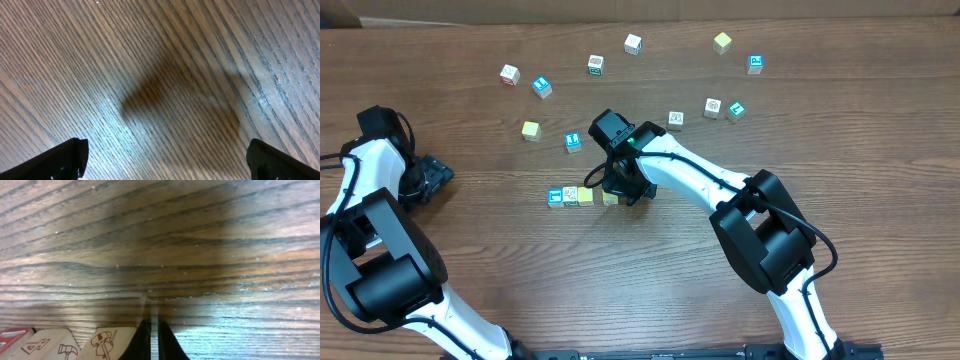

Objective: Form a horizontal line

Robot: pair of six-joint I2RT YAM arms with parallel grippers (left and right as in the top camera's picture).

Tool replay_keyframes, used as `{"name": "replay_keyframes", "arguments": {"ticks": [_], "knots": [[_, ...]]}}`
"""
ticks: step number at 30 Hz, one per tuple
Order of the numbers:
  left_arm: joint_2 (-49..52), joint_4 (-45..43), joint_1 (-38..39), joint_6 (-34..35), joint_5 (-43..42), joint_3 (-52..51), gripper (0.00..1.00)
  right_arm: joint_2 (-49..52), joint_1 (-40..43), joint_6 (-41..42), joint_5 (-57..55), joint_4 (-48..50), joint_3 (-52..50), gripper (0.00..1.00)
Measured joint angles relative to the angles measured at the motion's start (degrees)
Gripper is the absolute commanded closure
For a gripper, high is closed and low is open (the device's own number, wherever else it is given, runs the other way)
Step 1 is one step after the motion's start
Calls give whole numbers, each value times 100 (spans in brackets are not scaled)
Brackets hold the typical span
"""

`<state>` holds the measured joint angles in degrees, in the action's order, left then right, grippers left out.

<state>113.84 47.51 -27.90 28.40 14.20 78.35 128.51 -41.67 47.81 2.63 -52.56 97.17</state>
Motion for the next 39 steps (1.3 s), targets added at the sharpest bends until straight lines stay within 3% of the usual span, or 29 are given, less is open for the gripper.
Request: {"name": "replay_keyframes", "arguments": {"ticks": [39], "knots": [[0, 0, 0, 0, 0, 0, 0, -9, -225, 149, 35, 184, -22, 96]]}}
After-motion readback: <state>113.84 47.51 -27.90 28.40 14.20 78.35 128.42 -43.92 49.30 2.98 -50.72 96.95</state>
